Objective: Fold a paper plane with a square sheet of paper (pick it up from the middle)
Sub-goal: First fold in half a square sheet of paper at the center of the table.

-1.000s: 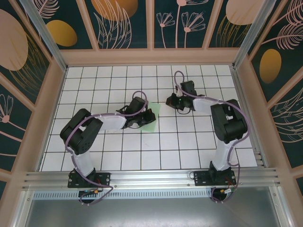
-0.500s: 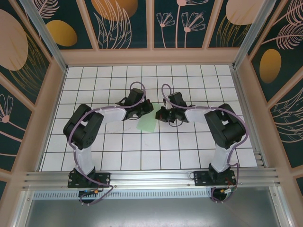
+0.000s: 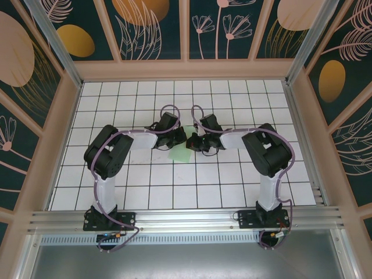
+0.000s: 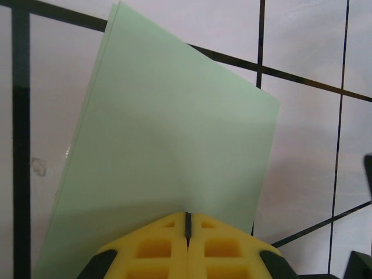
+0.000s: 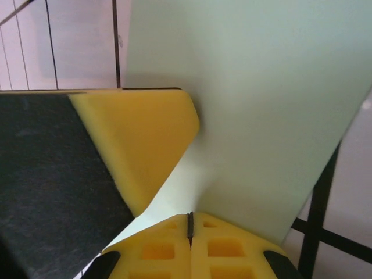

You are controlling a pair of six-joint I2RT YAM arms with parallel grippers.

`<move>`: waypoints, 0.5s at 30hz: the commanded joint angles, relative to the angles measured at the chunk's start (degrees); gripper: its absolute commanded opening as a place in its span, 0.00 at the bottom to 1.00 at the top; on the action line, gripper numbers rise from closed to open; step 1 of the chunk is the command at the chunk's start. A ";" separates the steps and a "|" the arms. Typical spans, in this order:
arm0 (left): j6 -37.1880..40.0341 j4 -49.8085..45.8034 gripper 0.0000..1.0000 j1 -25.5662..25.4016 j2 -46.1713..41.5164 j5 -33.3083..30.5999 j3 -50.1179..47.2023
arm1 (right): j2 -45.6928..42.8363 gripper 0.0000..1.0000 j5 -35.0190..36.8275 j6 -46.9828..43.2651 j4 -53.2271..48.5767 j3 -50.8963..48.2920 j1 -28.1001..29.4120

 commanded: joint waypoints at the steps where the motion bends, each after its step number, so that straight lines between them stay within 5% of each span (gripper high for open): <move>1: 0.16 -2.57 0.00 0.29 1.58 -1.79 0.45 | 0.90 0.00 -0.85 -2.19 -2.10 1.44 1.22; 15: -3.59 -1.62 0.00 0.23 1.53 -4.37 -3.83 | -4.99 0.00 -3.43 -12.81 -9.36 -6.05 1.88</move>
